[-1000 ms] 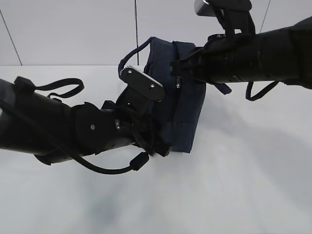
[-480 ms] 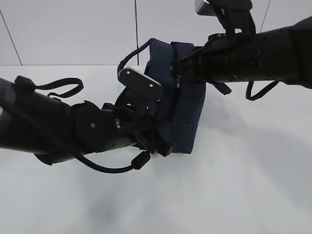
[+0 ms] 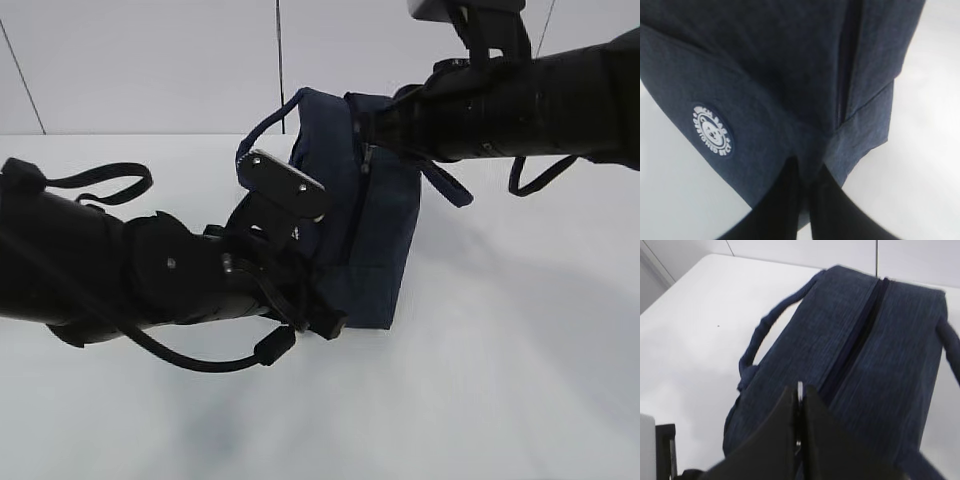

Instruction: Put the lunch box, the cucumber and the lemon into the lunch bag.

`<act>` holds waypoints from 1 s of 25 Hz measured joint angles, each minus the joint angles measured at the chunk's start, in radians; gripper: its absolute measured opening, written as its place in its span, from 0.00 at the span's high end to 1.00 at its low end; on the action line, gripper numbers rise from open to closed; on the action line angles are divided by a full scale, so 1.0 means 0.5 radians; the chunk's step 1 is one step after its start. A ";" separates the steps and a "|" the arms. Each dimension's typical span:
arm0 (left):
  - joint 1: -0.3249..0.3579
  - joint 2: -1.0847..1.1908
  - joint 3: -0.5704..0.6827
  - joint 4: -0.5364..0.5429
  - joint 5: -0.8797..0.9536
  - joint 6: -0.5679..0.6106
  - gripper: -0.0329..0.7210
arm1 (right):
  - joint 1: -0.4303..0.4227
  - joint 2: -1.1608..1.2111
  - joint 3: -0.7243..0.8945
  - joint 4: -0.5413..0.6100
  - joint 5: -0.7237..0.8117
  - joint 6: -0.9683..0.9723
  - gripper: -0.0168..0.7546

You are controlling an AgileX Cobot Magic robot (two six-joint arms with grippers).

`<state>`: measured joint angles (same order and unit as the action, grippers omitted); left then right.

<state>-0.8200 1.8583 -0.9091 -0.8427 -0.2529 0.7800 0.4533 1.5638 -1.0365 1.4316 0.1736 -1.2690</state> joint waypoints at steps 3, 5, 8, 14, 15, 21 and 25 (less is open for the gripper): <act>0.000 -0.043 0.050 0.000 0.009 0.000 0.95 | 0.000 0.000 -0.050 0.000 0.004 -0.001 0.98; 0.000 -0.071 0.082 0.000 0.013 0.000 0.95 | 0.000 0.000 -0.085 0.000 0.007 -0.005 0.98; 0.000 -0.133 0.121 0.004 0.048 0.000 0.95 | 0.000 0.015 -0.134 -0.004 0.012 -0.009 0.98; 0.000 -0.266 0.197 0.004 0.175 0.007 0.95 | -0.016 0.071 -0.189 -0.004 0.008 -0.030 0.98; 0.000 -0.282 0.207 0.004 0.211 0.010 0.95 | -0.030 0.082 -0.200 -0.004 0.008 -0.035 0.98; 0.000 -0.383 0.224 0.011 0.402 0.010 0.95 | -0.090 0.159 -0.254 -0.004 0.008 -0.081 0.98; 0.000 -0.437 0.225 0.020 0.522 0.011 0.95 | -0.130 0.255 -0.341 -0.004 0.008 -0.095 0.98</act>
<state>-0.8200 1.6398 -0.7967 -0.8327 0.0081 0.7857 0.3883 1.6915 -1.2072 1.4296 0.1777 -1.3164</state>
